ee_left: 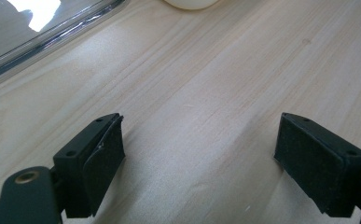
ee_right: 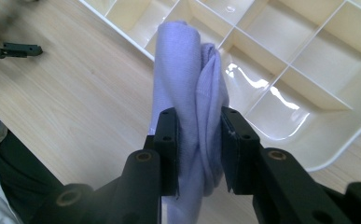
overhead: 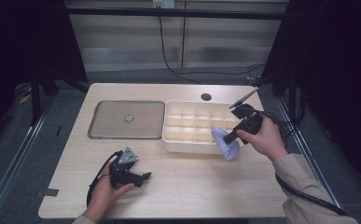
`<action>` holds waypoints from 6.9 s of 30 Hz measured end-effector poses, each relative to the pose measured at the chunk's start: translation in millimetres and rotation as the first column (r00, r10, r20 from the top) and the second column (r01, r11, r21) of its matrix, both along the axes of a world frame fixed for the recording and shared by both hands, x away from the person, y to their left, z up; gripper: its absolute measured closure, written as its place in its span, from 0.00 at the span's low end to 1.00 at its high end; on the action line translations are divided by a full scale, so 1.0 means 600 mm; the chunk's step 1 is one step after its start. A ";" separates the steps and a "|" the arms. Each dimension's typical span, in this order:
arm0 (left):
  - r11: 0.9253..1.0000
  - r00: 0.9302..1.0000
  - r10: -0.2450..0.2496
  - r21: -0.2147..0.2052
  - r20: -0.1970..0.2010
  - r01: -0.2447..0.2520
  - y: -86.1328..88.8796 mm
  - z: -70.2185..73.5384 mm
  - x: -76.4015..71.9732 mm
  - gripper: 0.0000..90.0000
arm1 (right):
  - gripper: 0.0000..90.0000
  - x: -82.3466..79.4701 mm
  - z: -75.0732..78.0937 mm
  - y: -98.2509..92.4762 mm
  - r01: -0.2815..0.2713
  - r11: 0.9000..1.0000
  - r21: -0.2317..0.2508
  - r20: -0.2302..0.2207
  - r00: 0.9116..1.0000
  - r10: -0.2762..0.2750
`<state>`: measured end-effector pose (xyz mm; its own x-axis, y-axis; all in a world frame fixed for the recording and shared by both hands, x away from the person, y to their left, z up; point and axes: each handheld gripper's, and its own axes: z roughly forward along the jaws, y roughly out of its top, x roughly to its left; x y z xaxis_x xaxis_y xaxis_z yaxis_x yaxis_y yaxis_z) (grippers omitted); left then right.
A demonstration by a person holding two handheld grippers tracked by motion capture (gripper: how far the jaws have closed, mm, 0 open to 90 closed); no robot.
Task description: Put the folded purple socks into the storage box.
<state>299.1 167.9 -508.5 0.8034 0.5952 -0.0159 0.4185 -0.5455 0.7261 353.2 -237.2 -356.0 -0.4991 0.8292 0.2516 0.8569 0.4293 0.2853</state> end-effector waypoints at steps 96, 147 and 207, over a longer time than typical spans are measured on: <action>1.000 1.000 0.001 0.000 0.000 -0.001 0.000 0.000 0.000 0.16 | 0.78 0.093 -0.063 -0.058 0.108 0.984 -0.138 -0.001 0.994 -0.110; 1.000 1.000 -0.002 0.008 -0.001 0.002 0.000 0.000 0.001 0.17 | 0.79 0.071 -0.121 -0.048 0.074 0.979 -0.189 -0.050 0.995 -0.085; 1.000 1.000 0.008 0.002 -0.004 -0.008 -0.001 0.000 0.001 0.16 | 0.80 0.090 -0.028 -0.031 0.041 0.972 -0.229 0.011 0.999 -0.039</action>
<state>299.6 167.2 -508.3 0.7984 0.6018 -0.0184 0.4262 -0.5433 0.7233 407.0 -255.9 -372.6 -0.4653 0.8838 0.0492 0.8733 0.4493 0.1884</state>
